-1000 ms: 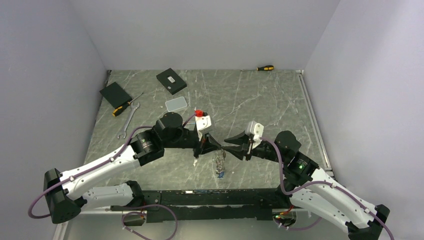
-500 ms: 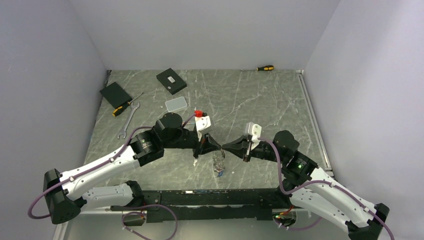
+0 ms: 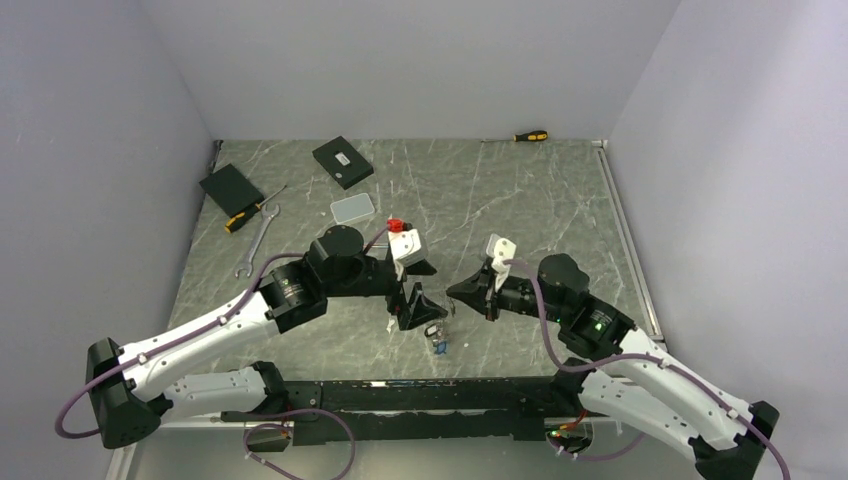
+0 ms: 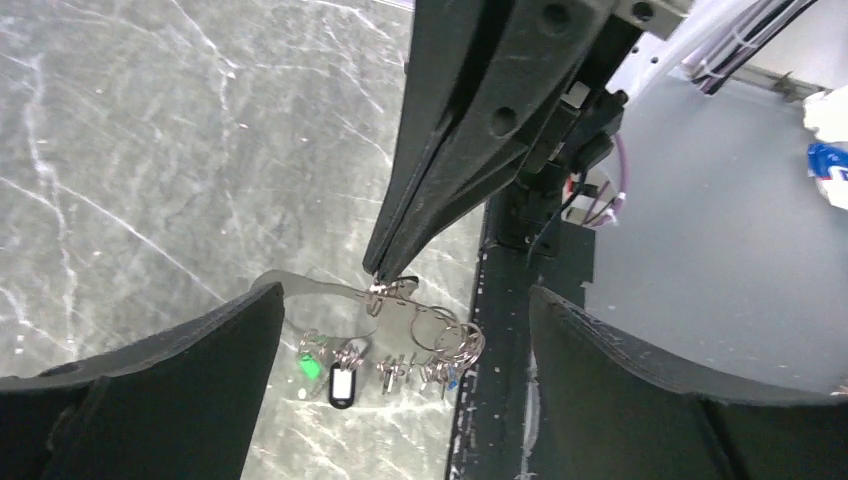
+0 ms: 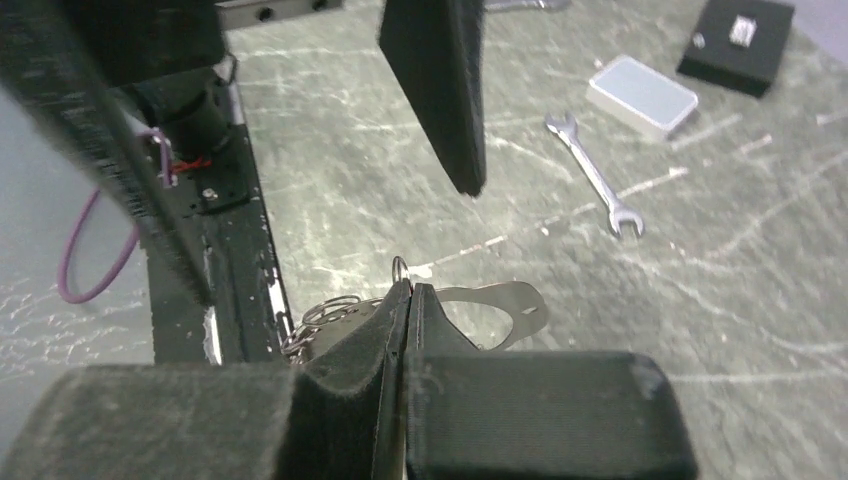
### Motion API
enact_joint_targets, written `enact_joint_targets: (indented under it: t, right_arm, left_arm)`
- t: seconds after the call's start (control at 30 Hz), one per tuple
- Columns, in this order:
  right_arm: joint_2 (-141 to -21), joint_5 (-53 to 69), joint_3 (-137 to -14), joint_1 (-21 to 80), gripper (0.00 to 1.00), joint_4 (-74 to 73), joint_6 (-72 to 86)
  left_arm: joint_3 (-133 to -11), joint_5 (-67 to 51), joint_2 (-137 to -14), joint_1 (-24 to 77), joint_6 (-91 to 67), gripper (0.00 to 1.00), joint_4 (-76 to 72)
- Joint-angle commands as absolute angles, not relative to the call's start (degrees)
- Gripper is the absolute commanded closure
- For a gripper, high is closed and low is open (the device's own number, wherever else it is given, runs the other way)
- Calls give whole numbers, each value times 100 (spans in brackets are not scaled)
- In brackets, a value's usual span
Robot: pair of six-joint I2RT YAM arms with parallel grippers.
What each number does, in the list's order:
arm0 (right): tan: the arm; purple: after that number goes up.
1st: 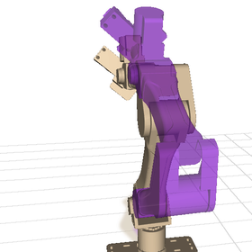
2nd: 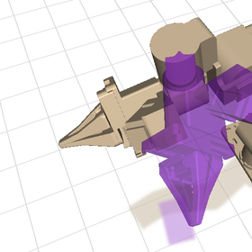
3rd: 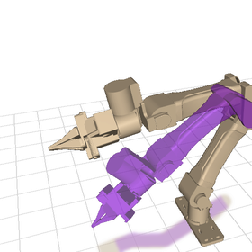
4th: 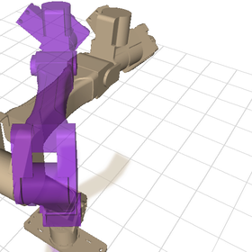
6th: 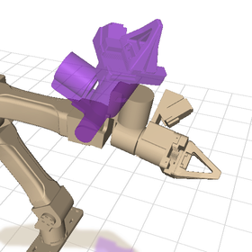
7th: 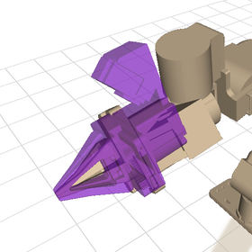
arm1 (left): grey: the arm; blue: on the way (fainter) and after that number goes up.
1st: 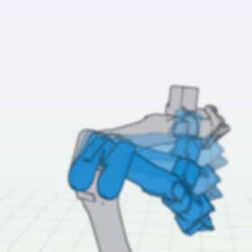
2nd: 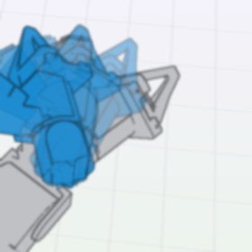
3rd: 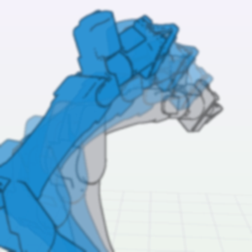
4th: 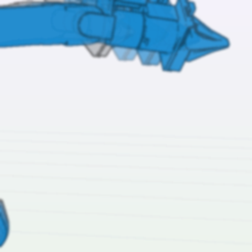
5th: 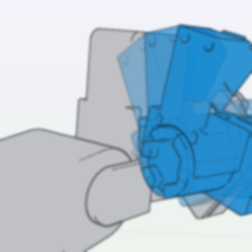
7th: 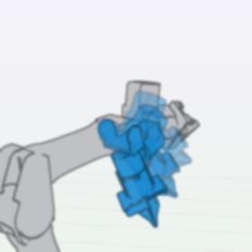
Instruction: Put the keys on the keyring
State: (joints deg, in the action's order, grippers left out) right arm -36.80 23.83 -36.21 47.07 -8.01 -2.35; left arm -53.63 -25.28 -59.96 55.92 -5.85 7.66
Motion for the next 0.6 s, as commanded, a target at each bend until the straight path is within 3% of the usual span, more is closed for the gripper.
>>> enact_joint_targets:
  t: [0.0,0.1,0.23,0.37,0.57]
  right_arm:
    - [-4024,1322,-4345,4703,100,-1268,216]
    - [-4445,586,-4832,4704,100,-1915,557]
    - [-5130,-210,-5679,4702,100,-2920,1065]
    - [-5821,-651,-6504,4691,100,-3826,1491]
    - [-6402,-798,-7192,4569,100,-4431,2280]
  left_arm:
    - [-5384,-2297,-5771,5607,-586,1,530]
    - [-5406,-2120,-5679,5607,-617,0,542]
    - [-5119,-1059,-5638,5607,-1489,1,306]
    - [-5134,-1243,-5746,5607,-1726,1,312]
    - [-4685,-2013,-6495,5635,-2113,18,-818]
